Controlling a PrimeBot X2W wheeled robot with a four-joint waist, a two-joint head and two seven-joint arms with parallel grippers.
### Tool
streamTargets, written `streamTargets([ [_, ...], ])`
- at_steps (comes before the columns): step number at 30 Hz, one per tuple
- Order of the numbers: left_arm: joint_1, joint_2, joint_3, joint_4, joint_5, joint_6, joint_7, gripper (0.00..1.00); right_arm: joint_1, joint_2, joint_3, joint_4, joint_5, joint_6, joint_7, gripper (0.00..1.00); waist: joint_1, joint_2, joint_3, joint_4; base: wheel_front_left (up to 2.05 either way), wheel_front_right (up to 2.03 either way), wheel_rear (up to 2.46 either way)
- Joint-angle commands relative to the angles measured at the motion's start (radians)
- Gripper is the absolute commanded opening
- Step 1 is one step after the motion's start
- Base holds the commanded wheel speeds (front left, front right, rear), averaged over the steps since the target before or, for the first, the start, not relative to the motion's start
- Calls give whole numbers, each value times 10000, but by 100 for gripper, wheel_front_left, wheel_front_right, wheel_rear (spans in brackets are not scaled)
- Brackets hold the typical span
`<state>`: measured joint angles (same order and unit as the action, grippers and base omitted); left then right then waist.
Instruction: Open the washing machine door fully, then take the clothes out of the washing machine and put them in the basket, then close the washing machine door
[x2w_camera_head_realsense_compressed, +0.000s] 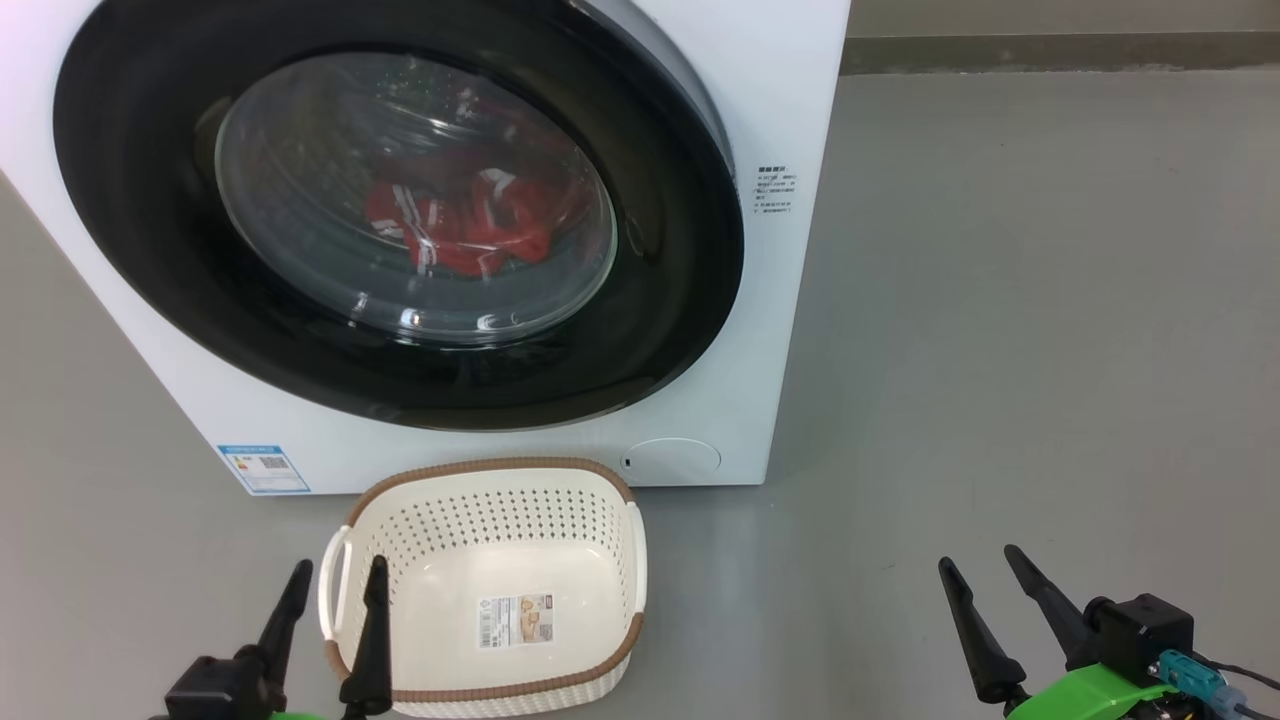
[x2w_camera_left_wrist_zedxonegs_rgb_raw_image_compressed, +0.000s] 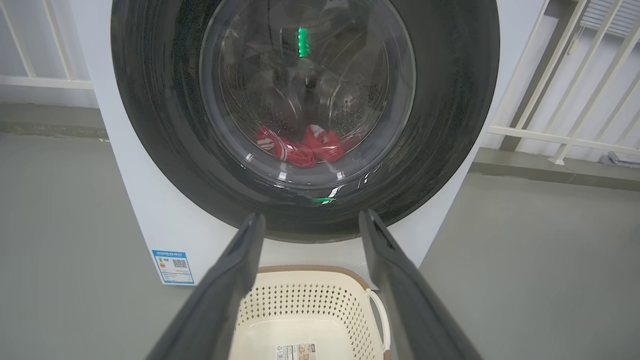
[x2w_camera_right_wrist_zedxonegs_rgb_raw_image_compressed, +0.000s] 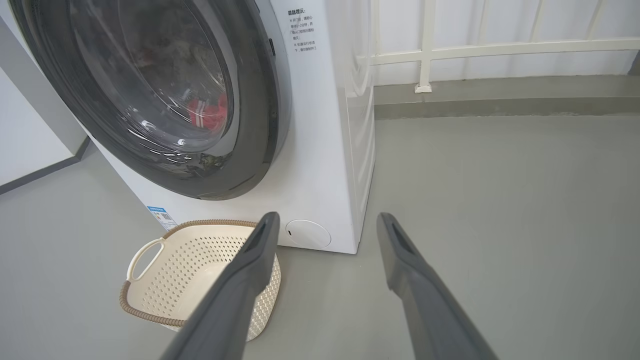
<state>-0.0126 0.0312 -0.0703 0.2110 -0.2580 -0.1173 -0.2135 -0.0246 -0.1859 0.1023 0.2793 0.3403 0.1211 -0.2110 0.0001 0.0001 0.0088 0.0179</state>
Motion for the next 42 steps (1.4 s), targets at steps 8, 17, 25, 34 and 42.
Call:
streamTargets([
  [8, -297, 179, 139, -494, 1062, 32, -360, 100, -364, -202, 68, -356, -906, 90, -385, 100, 0, -1, 84, 21, 0, 0, 0],
  [17, -326, 191, 109, -520, 1511, 0, -483, 100, -425, -177, 17, -452, -1085, 96, -508, 100, 0, -1, 189, 77, 0, 0, 0],
  [25, -432, 191, 106, -479, 1451, -12, -483, 100, -619, -119, -60, -464, -784, 96, -508, 58, 0, -1, 336, 162, 0, 0, 0],
  [34, -676, 191, -62, -511, 1350, -22, -483, 100, -1983, -19, 61, -262, 1524, 96, -508, 0, 0, -1, 686, 239, 0, 0, 0],
  [42, -967, 191, -472, -558, 1188, -43, -483, 100, -3865, -380, 392, 398, 3987, 96, -508, 0, 0, -1, 1122, 735, 0, 0, 0],
])
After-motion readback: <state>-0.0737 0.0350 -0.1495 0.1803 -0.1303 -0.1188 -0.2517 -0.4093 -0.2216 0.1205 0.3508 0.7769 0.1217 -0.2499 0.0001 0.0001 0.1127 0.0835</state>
